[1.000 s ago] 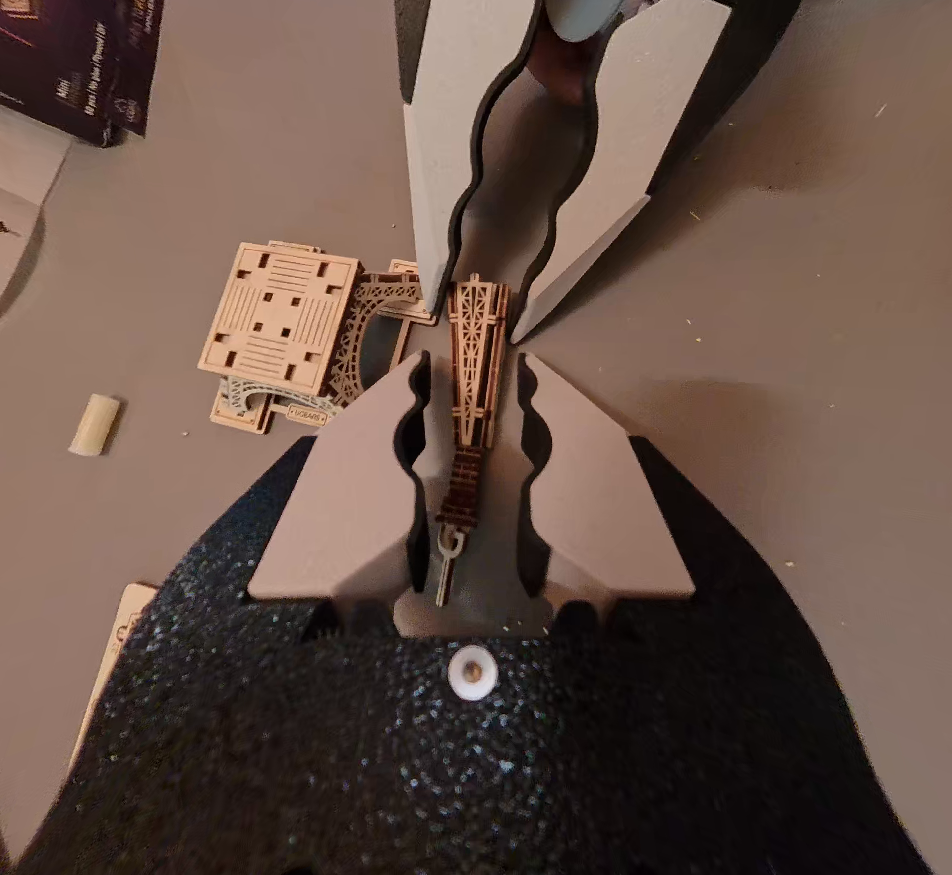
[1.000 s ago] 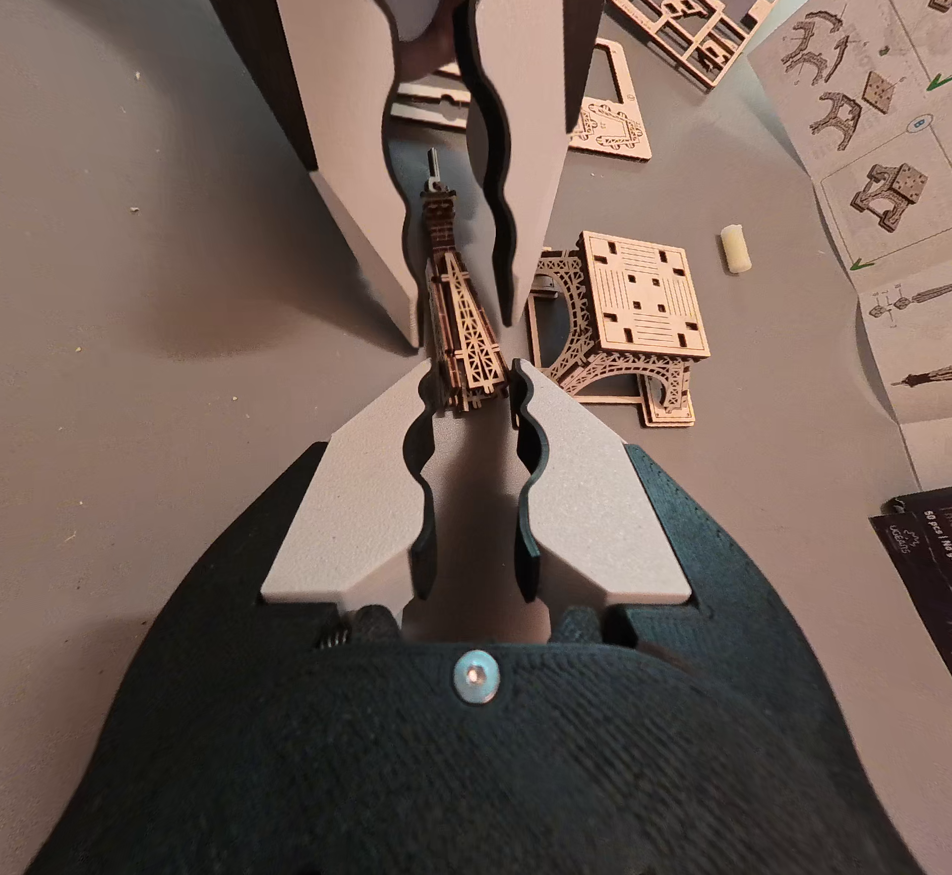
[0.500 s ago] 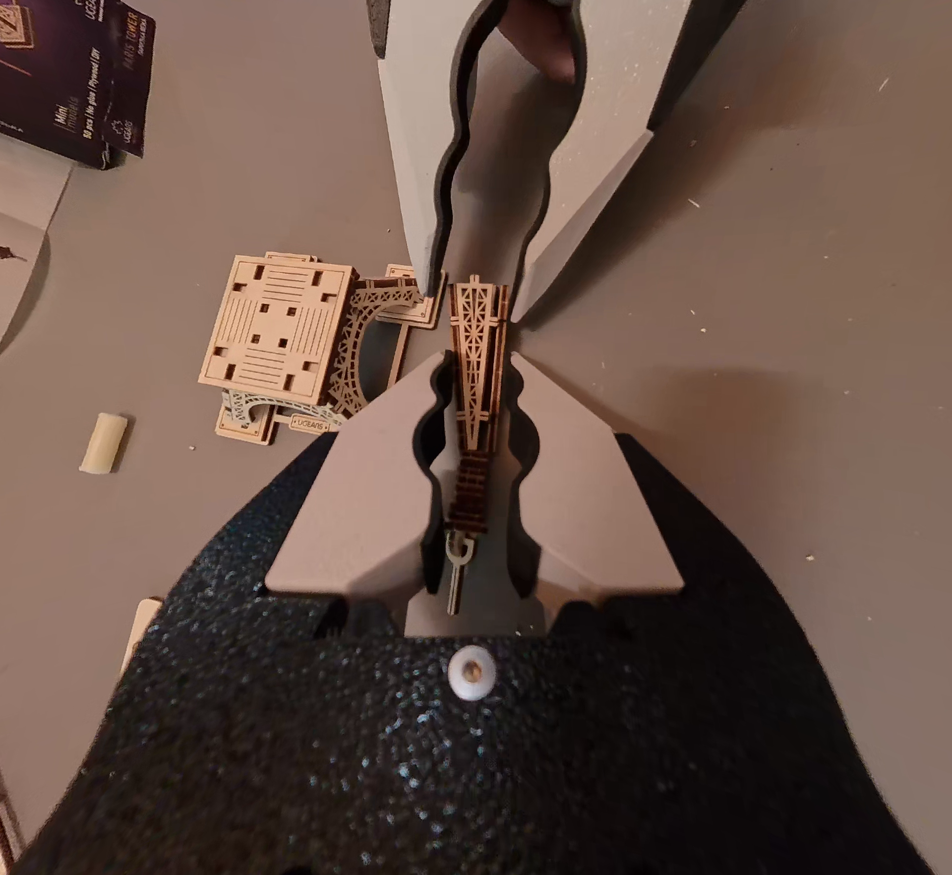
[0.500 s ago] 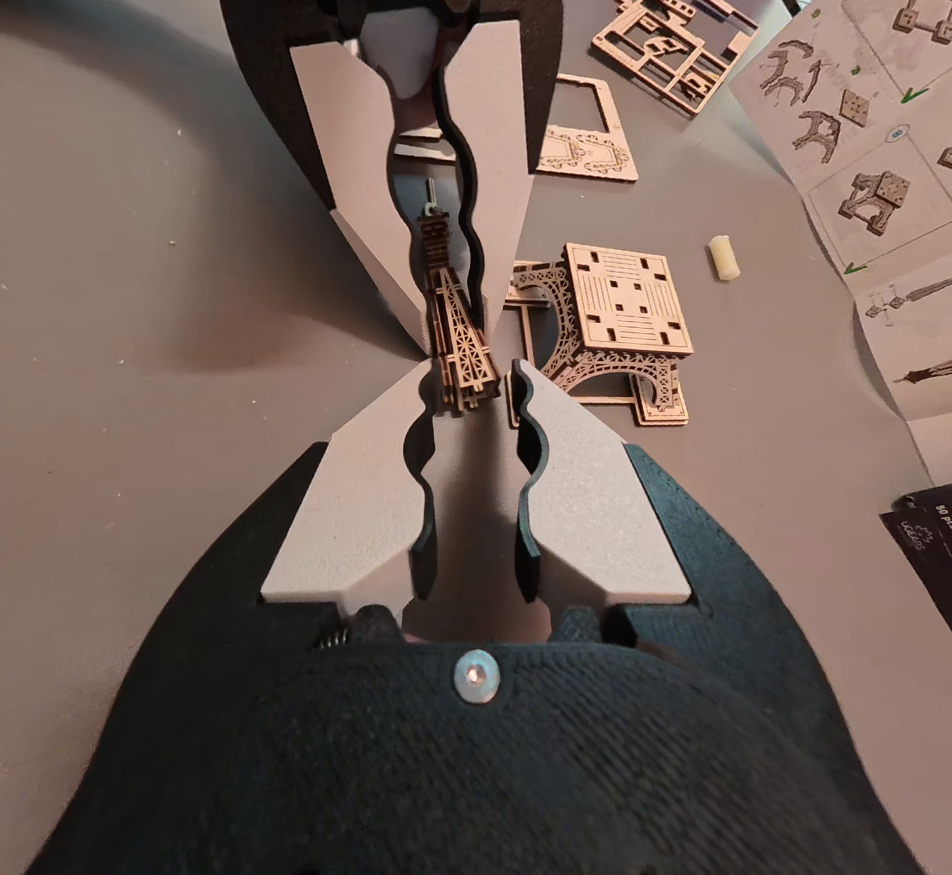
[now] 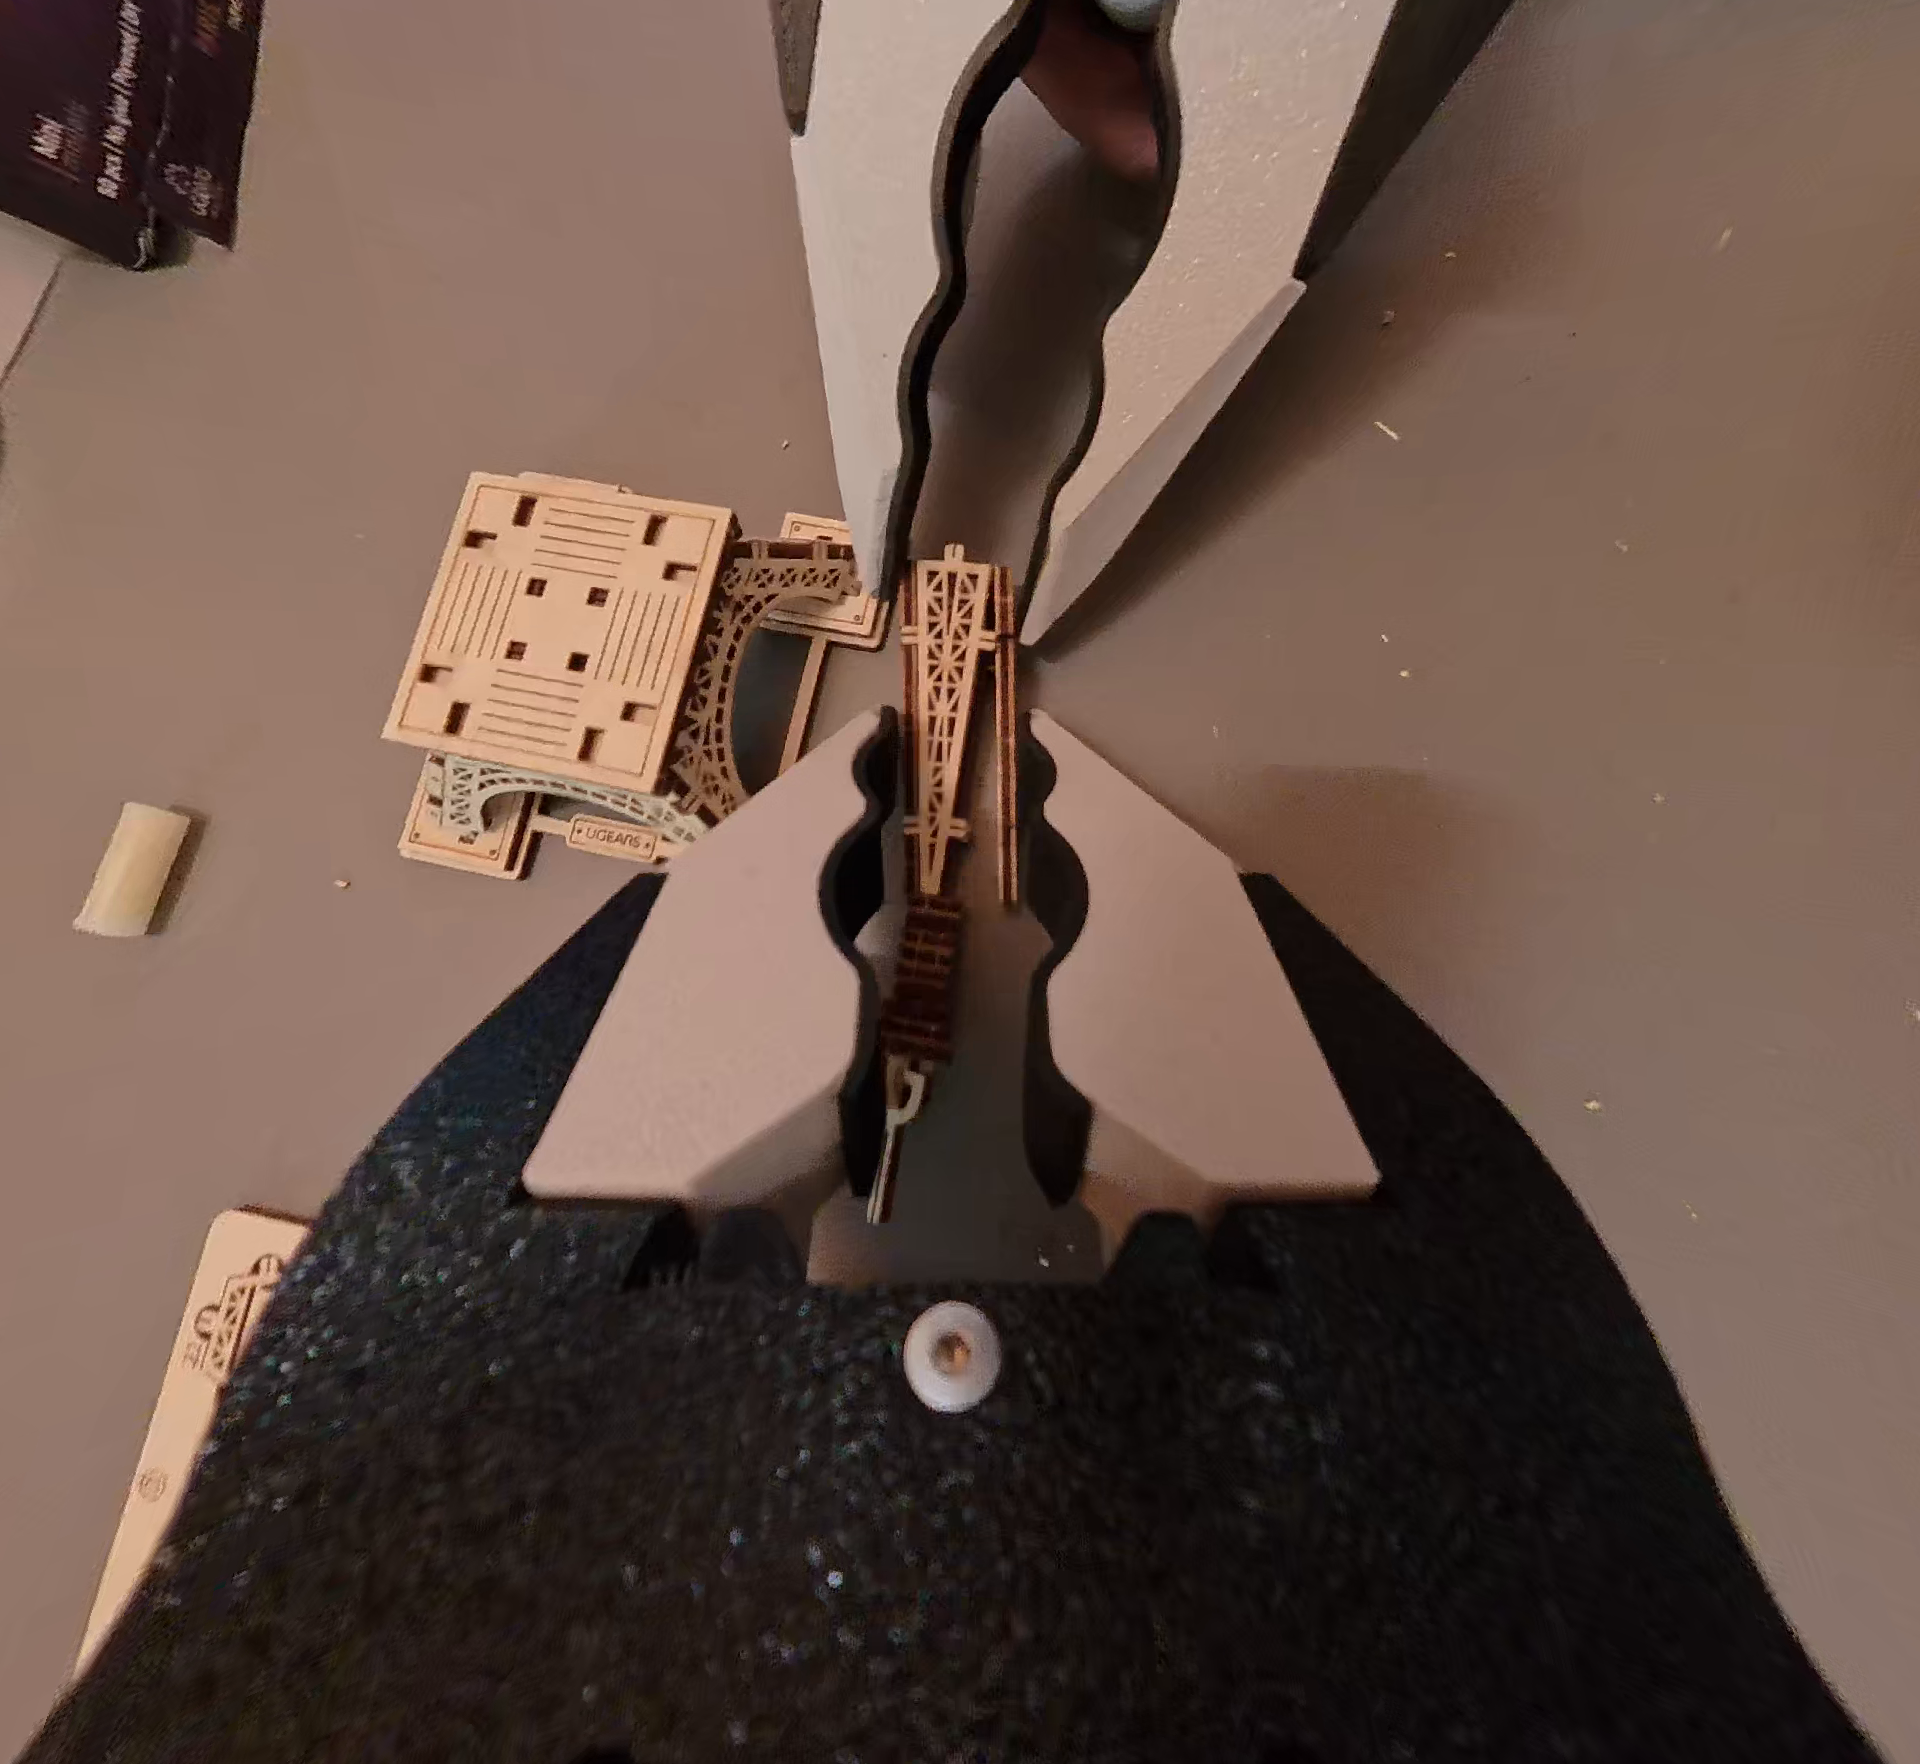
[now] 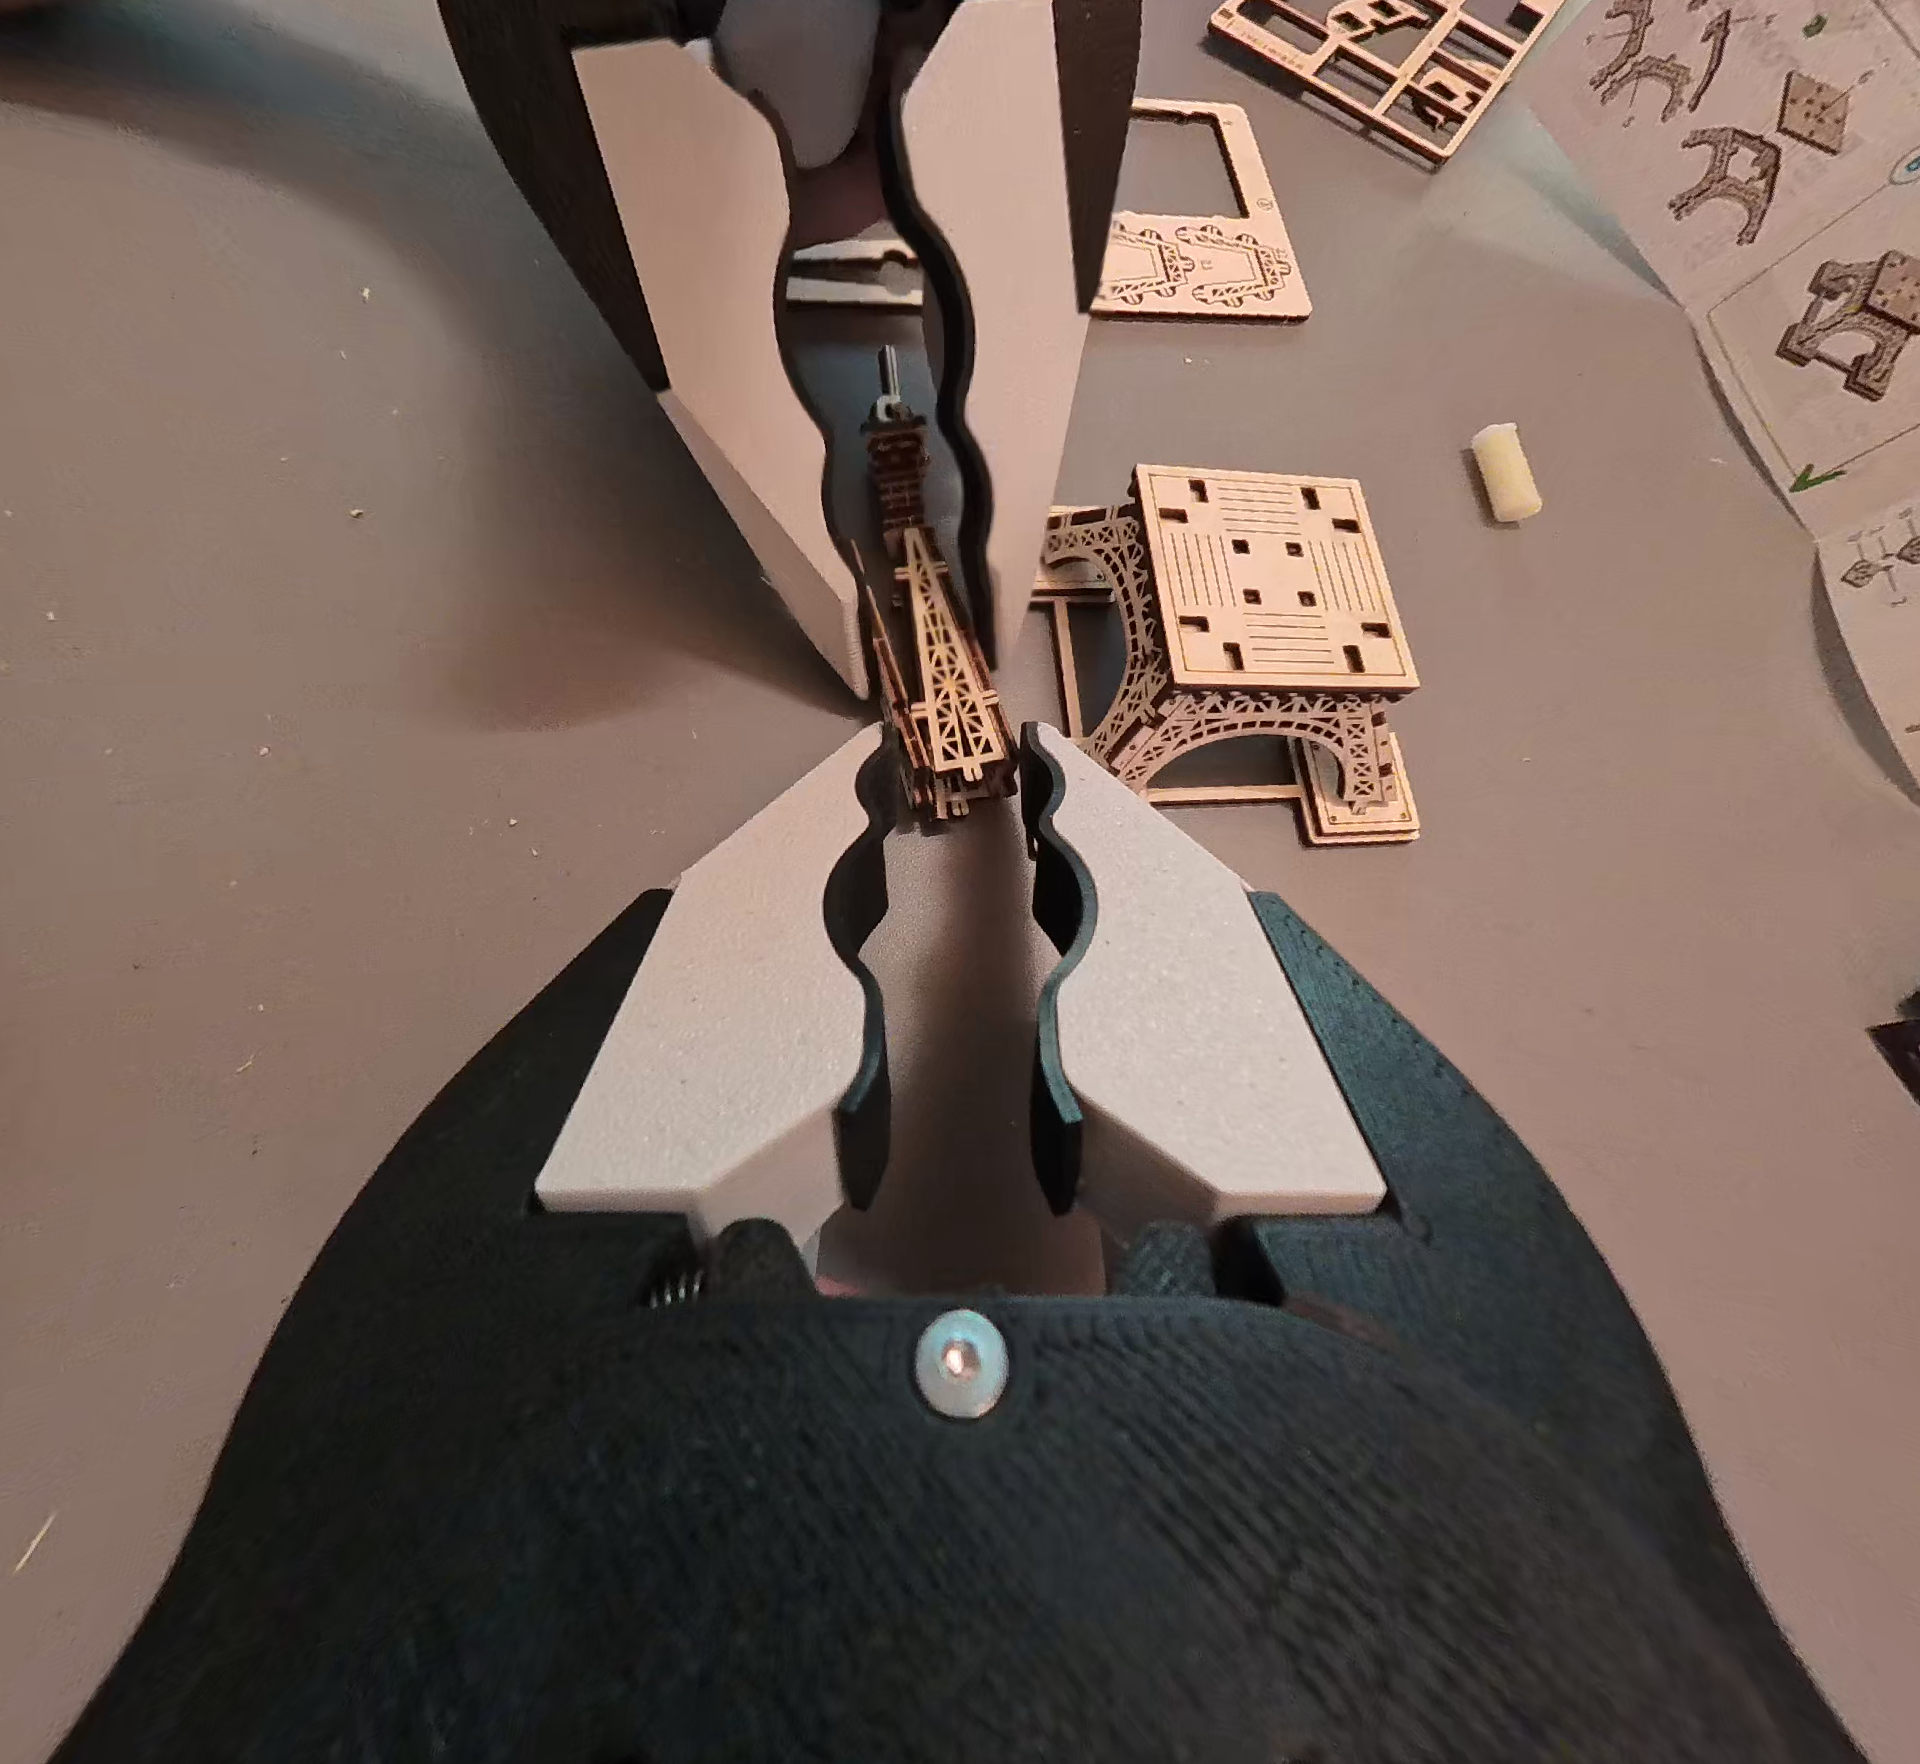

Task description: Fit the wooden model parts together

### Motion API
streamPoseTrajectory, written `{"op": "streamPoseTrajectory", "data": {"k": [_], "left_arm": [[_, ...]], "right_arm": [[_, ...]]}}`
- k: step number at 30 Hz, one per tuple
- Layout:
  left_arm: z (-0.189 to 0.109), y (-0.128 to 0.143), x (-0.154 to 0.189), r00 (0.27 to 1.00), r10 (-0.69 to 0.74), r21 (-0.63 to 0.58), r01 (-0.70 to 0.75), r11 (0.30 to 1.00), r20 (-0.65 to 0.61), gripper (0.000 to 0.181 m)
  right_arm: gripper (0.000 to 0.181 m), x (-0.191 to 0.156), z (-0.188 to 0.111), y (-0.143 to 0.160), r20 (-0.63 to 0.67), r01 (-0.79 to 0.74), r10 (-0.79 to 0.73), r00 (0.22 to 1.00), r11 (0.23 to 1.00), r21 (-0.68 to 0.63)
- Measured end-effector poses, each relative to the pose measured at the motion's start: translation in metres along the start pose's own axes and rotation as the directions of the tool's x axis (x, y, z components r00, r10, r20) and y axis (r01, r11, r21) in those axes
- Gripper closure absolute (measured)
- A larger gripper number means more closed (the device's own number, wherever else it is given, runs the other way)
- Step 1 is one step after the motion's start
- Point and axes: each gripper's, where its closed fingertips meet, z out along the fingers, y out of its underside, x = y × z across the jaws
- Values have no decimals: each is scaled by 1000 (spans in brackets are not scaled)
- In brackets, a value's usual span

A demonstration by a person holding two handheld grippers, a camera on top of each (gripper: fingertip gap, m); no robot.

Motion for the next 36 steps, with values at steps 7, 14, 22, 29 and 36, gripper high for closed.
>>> {"op": "streamPoseTrajectory", "data": {"k": [7,14,22,29,36], "left_arm": [[3,-2,-5,1000,-26,-10,26,1000,4,164],[3,-1,-4,999,-34,6,34,999,-9,164],[1,-4,-1,998,-42,30,43,999,-38,161],[1,-7,-1,997,-49,37,51,998,-54,163],[1,-7,-4,997,-57,31,58,998,-51,163]], "right_arm": [[159,4,0,0,-18,-22,22,1000,1000,-2],[160,4,0,0,1,-38,38,999,999,-1],[162,1,0,0,6,-19,19,1000,1000,0],[162,1,0,0,3,-14,14,1000,1000,0],[160,3,0,0,4,-31,31,999,1000,-1]]}}
